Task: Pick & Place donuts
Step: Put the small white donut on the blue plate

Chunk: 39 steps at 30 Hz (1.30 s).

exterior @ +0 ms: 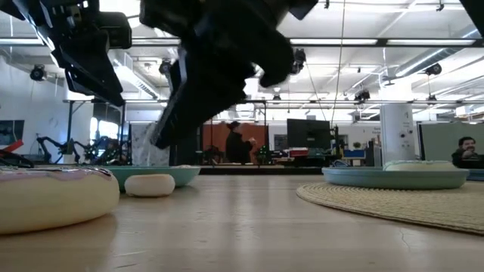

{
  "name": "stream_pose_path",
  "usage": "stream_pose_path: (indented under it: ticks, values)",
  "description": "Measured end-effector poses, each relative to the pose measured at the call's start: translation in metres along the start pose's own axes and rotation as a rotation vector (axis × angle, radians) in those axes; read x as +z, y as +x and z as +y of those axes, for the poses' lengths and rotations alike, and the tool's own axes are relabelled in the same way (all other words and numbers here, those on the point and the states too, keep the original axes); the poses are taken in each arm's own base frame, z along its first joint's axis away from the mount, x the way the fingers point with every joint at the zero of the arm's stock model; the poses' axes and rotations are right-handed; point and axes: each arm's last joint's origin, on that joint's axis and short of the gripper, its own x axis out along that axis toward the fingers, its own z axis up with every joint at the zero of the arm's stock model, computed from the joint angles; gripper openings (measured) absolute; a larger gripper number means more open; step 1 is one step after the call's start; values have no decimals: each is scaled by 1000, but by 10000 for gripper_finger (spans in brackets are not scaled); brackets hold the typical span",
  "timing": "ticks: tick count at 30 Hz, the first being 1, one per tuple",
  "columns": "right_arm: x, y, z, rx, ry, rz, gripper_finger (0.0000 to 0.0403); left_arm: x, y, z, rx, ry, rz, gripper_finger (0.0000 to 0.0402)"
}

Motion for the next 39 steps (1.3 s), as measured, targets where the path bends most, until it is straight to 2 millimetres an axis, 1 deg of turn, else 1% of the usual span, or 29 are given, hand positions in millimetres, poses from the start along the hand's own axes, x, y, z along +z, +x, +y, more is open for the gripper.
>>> stream_pose_path:
  ticks: [2, 13, 19, 25, 34, 39]
  values:
    - [2, -1, -1, -5, -2, -14, 171, 0, 0, 0, 0, 4, 0, 122]
    - [-11, 28, -2, -93, -14, 29, 171, 0, 0, 0, 13, 5, -12, 122]
    - [-8, 23, -4, -153, -16, 25, 171, 0, 0, 0, 14, 6, -11, 122]
    - [-6, 22, -6, -163, -15, 1, 171, 0, 0, 0, 15, 7, -11, 122]
    - [-18, 35, -10, -157, -4, 29, 168, 0, 0, 1, 21, 8, -15, 122]
    - [-23, 37, -10, -150, 20, 46, 147, 0, 0, 1, 25, 10, -11, 122]
